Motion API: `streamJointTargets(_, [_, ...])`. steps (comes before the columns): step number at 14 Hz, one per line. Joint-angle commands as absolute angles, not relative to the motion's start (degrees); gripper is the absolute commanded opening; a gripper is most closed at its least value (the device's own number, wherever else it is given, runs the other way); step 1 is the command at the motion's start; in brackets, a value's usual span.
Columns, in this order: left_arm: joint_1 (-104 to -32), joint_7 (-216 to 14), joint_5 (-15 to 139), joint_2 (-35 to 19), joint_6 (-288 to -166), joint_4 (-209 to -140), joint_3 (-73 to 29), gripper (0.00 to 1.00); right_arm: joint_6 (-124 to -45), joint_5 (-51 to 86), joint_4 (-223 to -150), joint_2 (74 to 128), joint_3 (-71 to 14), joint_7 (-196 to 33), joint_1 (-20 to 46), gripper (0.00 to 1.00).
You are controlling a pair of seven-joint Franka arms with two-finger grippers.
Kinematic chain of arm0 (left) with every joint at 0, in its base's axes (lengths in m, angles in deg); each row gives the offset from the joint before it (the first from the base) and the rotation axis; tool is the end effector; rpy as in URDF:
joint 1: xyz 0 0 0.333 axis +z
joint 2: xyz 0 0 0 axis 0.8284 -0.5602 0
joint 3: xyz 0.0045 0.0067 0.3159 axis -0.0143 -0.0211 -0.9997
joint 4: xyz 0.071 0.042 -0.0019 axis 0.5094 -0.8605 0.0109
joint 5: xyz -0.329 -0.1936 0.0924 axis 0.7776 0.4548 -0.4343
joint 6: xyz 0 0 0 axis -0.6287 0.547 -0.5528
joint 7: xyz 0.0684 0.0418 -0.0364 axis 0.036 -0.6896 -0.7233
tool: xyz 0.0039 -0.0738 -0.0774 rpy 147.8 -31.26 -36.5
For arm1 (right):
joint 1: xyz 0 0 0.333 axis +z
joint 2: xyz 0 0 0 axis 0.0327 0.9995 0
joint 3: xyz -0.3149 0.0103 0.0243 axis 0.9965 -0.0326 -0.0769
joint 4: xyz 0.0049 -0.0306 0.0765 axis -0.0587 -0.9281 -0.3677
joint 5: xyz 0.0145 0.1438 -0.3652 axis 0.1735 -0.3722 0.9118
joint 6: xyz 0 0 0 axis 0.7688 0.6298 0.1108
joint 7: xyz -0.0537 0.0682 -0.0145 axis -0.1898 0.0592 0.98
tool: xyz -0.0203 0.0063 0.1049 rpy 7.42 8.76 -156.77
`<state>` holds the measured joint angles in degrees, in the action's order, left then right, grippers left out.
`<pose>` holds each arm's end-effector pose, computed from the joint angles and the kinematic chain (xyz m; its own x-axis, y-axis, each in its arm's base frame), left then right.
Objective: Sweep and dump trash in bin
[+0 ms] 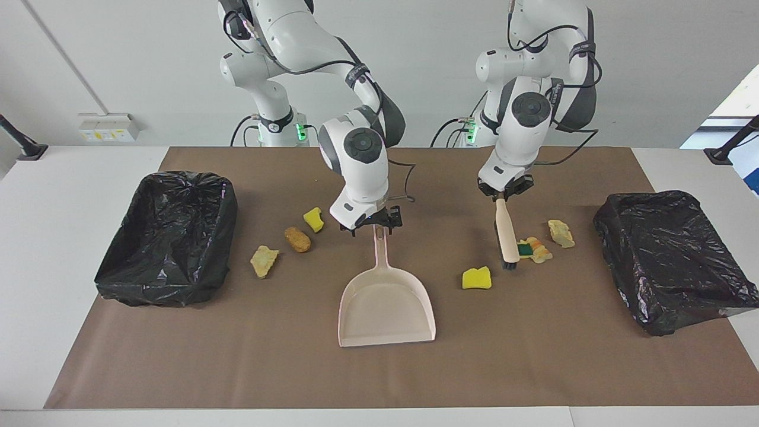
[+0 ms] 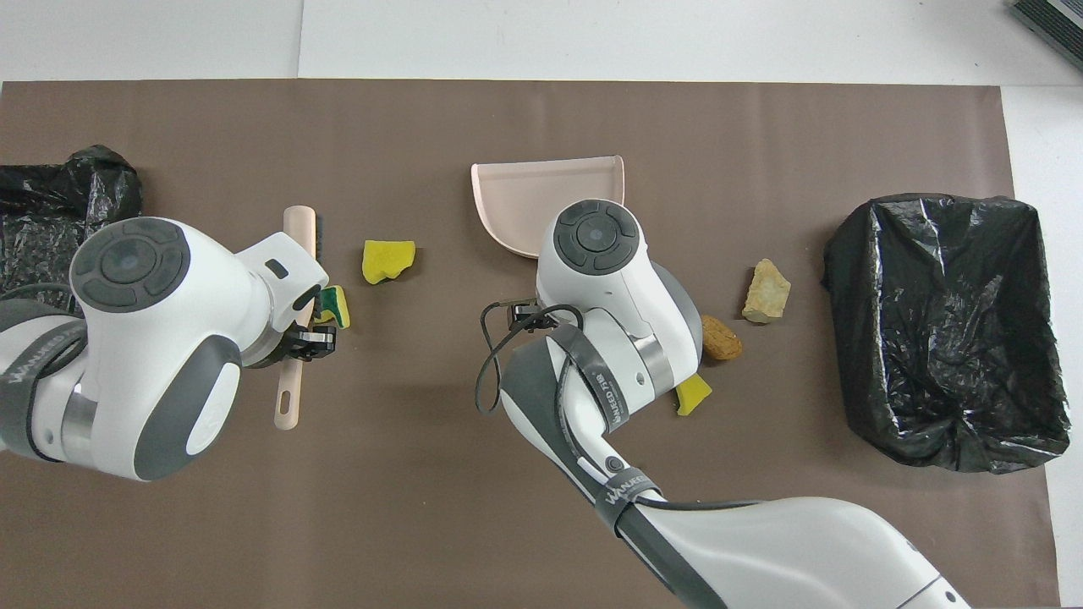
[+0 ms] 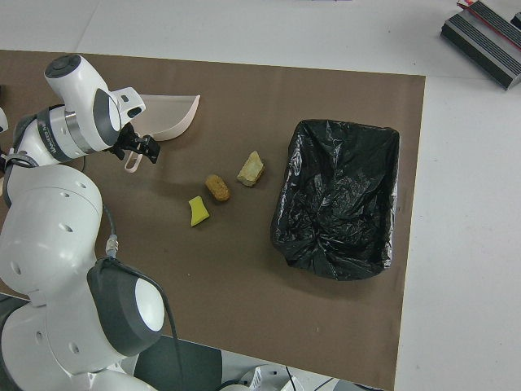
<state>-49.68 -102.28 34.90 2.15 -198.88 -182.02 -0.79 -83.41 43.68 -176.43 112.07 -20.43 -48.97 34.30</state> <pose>0.5121 -0.1667 0.4424 0.9962 -0.0394 -0.0771 -0.0445 -0.9969 -0.0656 0.5715 0.3532 0.3502 0.9943 0.0783 -0.0726 0.0766 -0.9967 -0.0265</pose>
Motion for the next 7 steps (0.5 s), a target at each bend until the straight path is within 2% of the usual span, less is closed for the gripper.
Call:
streamJointTargets(1, [-48.64, -102.85, 37.42, -3.10, -201.55, -178.00, -0.18, 0.00, -84.24, 44.56, -175.69, 112.39, -20.59, -50.58, 33.87, 1.00])
streamJointTargets(2, [-48.90, -103.81, 39.08, -5.29, -204.01, -176.51, -0.09, 0.00, -84.33, 44.56, -175.69, 112.40, -20.59, -50.67, 33.95, 0.96])
streamJointTargets(3, [-49.68, -106.00, 39.97, -8.18, -206.21, -174.50, -0.09, 0.00, -84.42, 44.65, -175.69, 112.40, -20.59, -51.10, 33.95, 0.84])
streamJointTargets(7, [-54.17, -116.45, 42.61, -17.59, -215.43, -167.81, 0.17, 0.00, -86.09, 44.56, -176.13, 112.40, -20.59, -51.81, 33.95, 0.27])
